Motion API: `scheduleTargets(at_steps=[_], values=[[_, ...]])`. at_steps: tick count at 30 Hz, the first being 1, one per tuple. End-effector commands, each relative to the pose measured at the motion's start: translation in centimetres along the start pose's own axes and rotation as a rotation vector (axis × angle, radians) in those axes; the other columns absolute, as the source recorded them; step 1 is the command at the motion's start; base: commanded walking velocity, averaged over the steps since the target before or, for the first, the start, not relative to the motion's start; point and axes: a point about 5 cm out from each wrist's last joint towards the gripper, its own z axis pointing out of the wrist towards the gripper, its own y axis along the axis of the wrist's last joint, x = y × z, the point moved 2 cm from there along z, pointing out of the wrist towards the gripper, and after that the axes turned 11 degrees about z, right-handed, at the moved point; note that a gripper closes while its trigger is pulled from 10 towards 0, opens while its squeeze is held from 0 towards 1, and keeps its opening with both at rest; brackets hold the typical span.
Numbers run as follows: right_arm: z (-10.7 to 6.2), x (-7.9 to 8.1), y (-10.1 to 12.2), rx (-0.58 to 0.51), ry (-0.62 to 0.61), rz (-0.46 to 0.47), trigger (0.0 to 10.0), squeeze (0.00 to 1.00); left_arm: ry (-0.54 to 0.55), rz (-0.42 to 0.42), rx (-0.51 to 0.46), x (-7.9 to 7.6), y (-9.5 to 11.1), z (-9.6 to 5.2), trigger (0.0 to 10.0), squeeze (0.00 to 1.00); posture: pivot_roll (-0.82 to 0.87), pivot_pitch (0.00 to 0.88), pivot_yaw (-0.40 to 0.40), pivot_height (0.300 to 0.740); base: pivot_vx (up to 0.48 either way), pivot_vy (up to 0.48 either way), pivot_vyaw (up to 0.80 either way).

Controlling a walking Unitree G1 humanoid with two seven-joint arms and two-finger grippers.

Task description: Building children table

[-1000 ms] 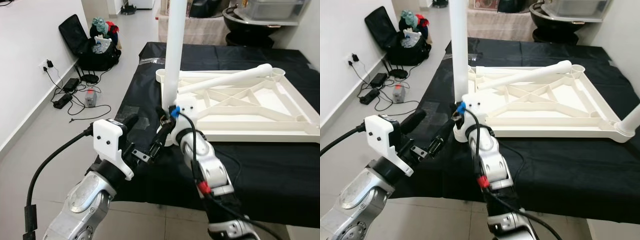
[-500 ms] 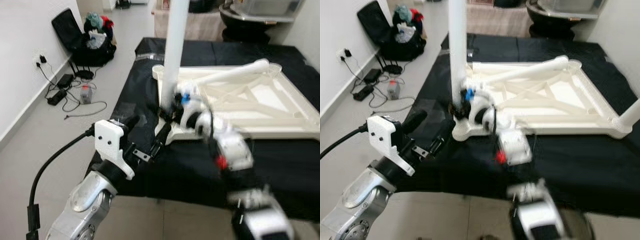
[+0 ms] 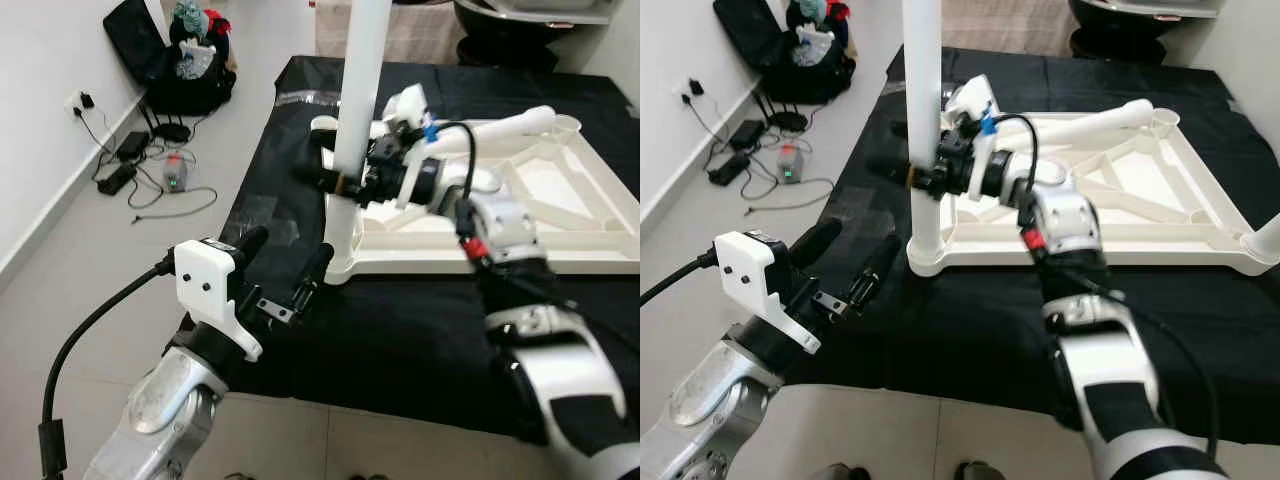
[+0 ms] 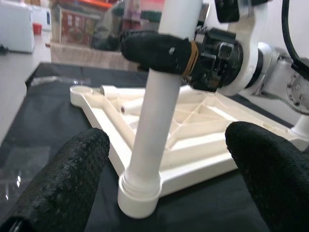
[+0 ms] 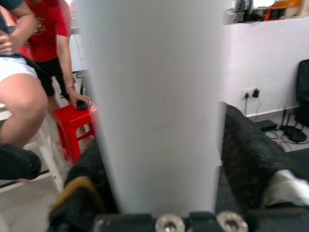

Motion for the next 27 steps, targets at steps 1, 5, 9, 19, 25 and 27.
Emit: scheduleTargets(at_steps=[1, 5, 9, 19, 25, 27], values=[[-0.2, 0.0, 0.3, -0.019, 0.03, 0.0, 0.0, 0.0, -0.001, 0.001, 0.008, -0.3, 0.1, -0.2, 10.0, 0.0, 0.08, 0.22, -0.052, 0.74, 0.0, 0.0, 0.0], [-0.9, 0.4, -0.3, 0.0, 0.079, 0.025, 0.0, 0.0, -0.005, -0.005, 0.006, -0.6, 0.2, -0.1, 10.0, 0.0, 0.07, 0.226, -0.057, 0.74, 0.0, 0.0, 0.0], [-1.7, 0.8, -1.6, 0.041, 0.075, 0.015, 0.0, 0.0, -0.008, -0.007, -0.002, -0.5, 0.4, 0.1, 10.0, 0.0, 0.06, 0.213, -0.06, 0.74, 0.0, 0.0, 0.0], [-1.2, 1.4, -4.7, 0.133, -0.385, -0.048, 0.0, 0.0, 0.001, 0.005, -0.013, 0.0, 0.4, 0.2, 10.0, 0.0, 0.06, 0.161, -0.098, 0.74, 0.0, 0.0, 0.0], [-2.6, 3.5, -11.0, 0.136, -1.053, 0.048, 0.0, 0.0, 0.009, 0.022, -0.038, 0.5, 0.6, 0.8, 10.0, 0.0, 0.06, 0.123, -0.078, 0.74, 0.0, 0.0, 0.0], [-1.9, 4.1, -11.9, 0.137, -1.059, 0.07, 0.0, 0.0, 0.006, 0.026, -0.042, 0.6, 0.5, 1.0, 10.0, 0.0, 0.05, 0.111, -0.082, 0.74, 0.0, 0.0, 0.0]])
